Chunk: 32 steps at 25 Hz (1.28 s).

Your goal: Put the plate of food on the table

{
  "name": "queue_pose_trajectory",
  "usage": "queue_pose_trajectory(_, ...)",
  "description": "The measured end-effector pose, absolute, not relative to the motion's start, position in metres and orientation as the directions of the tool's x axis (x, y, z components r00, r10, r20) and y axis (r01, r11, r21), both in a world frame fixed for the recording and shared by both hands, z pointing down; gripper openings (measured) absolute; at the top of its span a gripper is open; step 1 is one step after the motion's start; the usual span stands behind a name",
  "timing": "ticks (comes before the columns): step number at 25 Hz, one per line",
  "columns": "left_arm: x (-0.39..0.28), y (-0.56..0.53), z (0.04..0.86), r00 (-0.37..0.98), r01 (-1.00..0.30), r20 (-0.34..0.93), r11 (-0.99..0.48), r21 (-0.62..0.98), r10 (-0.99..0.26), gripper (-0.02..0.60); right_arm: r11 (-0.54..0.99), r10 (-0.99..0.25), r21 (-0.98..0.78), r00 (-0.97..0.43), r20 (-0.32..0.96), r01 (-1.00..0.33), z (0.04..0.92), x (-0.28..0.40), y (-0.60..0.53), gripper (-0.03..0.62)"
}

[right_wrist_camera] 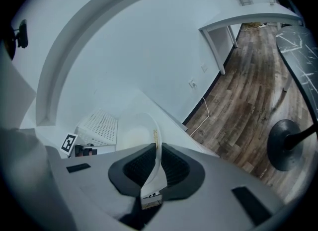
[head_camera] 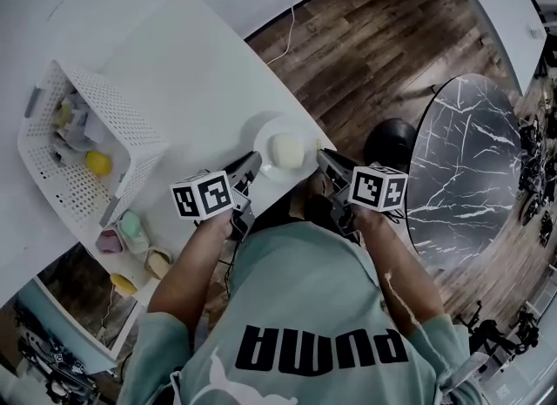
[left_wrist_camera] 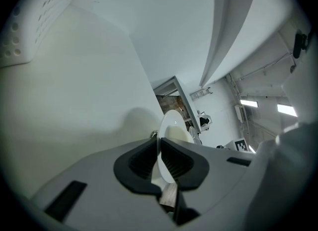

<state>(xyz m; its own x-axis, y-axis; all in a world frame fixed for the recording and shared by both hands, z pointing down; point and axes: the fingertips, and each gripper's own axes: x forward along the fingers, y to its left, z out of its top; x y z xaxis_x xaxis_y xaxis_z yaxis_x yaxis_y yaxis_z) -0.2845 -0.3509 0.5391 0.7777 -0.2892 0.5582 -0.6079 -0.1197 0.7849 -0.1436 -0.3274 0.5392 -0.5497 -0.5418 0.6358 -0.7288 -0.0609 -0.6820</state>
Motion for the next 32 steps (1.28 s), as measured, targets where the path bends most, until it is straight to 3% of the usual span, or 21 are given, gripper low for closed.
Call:
queue_pose_trajectory(16,-0.225,-0.342,0.517,0.836,-0.548,0.521,-0.271,0.791,-0.169,0.034,-0.178,-0.702,-0.679,-0.392,0.595,-0.712,0.512,-0.091,-0.293,0.040)
queue_pose_trajectory(32,-0.104,-0.277,0.489,0.852,-0.476,0.524,-0.435,0.764,-0.013,0.034,-0.294,-0.814,-0.716,-0.227,0.535,-0.633,0.496,0.016,-0.199,0.040)
